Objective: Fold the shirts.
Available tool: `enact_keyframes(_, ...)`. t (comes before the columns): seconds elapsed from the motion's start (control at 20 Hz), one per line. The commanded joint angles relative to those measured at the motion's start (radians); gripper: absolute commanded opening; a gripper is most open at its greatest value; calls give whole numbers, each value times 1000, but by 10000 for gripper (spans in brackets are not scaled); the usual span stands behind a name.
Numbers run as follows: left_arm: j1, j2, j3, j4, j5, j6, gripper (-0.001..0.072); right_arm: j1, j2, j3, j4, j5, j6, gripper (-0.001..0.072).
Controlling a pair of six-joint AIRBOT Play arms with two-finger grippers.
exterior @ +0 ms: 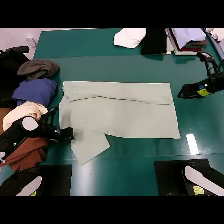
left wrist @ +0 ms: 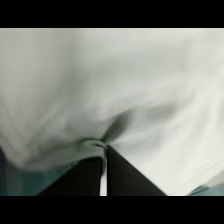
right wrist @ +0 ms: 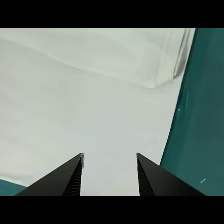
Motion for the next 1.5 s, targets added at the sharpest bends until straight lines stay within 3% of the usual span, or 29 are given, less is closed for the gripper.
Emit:
enact_keyframes(0.0,0,3,47,-43,6,43,23,-59,2,-78,14,23,-16,407)
enact_keyframes(0.25,0,3,125,-42,-7,71,22,-342,-2,-360,15,43,-85,413)
enact_keyframes(0.3,0,3,129,-42,0,72,22,-401,-13,-414,17,43,-101,456)
enact_keyframes(0.4,0,3,128,-42,6,72,23,-482,-52,-493,54,44,-107,457)
enact_keyframes(0.6,0,3,128,-41,8,72,23,-479,-139,-582,193,0,-157,439)
enact_keyframes(0.65,0,3,128,-42,8,71,22,-444,-156,-583,193,-6,-157,373)
enact_keyframes(0.7,0,3,128,-41,8,72,23,-402,-167,-582,198,-14,-160,352)
enact_keyframes(0.8,0,3,129,-26,0,74,23,-327,-165,-572,195,-29,-165,139)
enact_keyframes(0.9,0,4,145,23,-53,73,22,-256,-118,-532,177,-24,-165,21)
enact_keyframes(1.25,0,245,164,93,-337,44,22,-128,166,-385,-85,111,-67,20)
enact_keyframes(1.45,0,229,233,117,-296,55,22,-88,241,-383,-120,90,-29,19)
